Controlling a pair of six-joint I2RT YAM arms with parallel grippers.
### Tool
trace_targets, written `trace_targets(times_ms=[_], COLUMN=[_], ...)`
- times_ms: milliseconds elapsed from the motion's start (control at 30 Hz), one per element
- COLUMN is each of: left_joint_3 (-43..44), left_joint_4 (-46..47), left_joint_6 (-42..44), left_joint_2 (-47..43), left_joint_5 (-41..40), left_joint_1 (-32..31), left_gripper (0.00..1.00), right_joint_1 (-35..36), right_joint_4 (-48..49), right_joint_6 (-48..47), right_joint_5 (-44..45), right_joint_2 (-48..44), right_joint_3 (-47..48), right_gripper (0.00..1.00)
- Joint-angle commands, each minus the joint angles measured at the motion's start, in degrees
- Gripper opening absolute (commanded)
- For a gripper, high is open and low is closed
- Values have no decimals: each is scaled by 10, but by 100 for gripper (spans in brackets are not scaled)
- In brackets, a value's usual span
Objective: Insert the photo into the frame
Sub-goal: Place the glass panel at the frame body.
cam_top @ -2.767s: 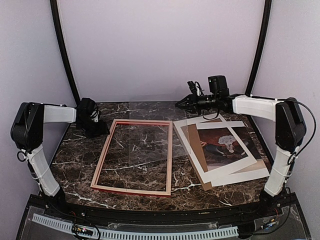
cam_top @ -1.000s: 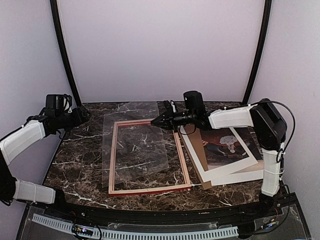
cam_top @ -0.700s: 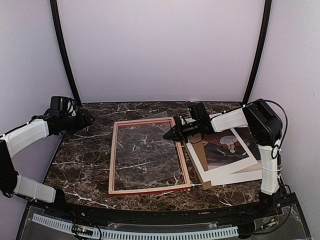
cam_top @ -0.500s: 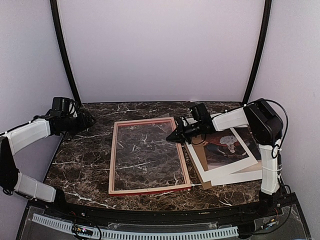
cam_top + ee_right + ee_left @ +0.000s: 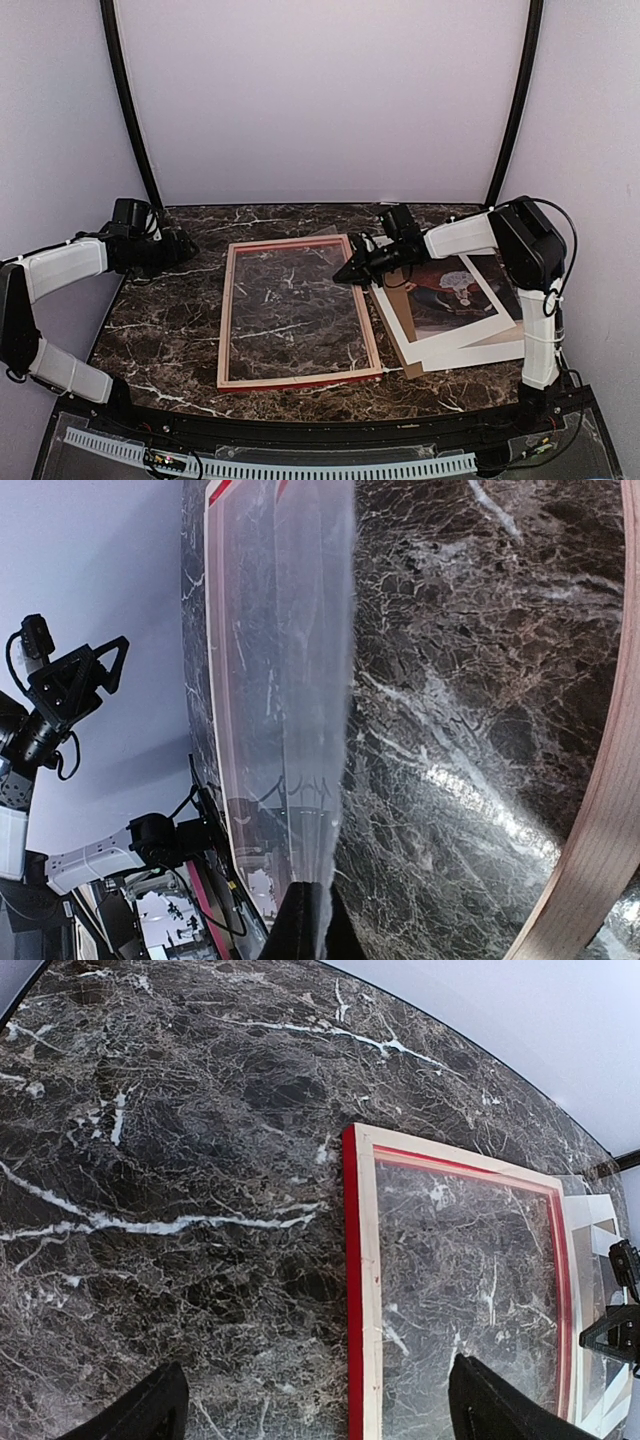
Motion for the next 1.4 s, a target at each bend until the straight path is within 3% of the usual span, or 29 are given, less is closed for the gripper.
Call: trace_targets(times_ms=[0,433,1367], left_joint_3=[-5,-7,-9], left_joint_4=[13,20,23], left_joint_6=[9,6,4], left_joint_2=[-3,2,5], left_joint_5=[0,13,20], left_joint_1=[-5,-6,-11], left_gripper=[93,93,93], right_joint_1=[-1,8,16], right_joint_4=[47,111,75], right_joint_6=[22,71,52], right_joint_5=[7,25,61], right_joint_2=[-15,-19,-36], right_joint_3=[-11,-38,-37], right_gripper=[0,0,0])
